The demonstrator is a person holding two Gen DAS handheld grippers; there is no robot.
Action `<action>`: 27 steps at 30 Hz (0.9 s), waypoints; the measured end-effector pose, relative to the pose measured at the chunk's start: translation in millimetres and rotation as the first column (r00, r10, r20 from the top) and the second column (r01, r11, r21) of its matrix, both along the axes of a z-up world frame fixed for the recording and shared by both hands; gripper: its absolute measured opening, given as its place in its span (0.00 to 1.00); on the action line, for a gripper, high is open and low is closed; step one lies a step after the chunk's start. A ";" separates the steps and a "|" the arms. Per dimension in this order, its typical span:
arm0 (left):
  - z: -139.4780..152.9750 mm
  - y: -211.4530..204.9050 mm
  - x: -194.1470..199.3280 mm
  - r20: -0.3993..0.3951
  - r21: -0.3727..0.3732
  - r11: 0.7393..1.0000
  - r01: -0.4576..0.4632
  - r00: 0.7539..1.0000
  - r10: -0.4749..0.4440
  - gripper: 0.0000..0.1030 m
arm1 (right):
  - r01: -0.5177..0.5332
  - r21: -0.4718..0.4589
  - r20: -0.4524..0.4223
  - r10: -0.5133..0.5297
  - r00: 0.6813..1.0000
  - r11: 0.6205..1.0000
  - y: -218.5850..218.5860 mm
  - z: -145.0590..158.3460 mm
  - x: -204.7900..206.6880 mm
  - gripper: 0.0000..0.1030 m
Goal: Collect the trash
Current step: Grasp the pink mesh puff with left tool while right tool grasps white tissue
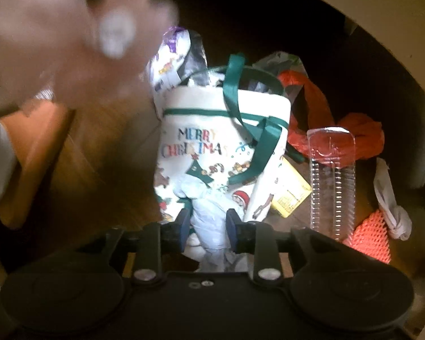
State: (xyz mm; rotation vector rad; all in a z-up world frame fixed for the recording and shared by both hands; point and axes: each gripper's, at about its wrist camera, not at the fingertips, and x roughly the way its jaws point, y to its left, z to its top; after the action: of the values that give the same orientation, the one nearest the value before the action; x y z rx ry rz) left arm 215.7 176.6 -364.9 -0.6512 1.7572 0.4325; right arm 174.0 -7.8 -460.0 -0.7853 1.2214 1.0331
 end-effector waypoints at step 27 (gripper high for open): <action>7.9 -17.7 37.4 0.140 -0.047 0.999 0.025 0.990 -0.018 0.24 | 0.026 -0.031 0.005 -0.026 1.000 0.999 17.8 -8.4 6.9 0.10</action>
State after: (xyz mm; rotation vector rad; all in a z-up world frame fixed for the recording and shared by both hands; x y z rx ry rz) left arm 253.1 158.9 -357.1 -0.6808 1.6450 0.3224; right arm 180.9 9.9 -468.3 -0.7934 1.2429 0.9925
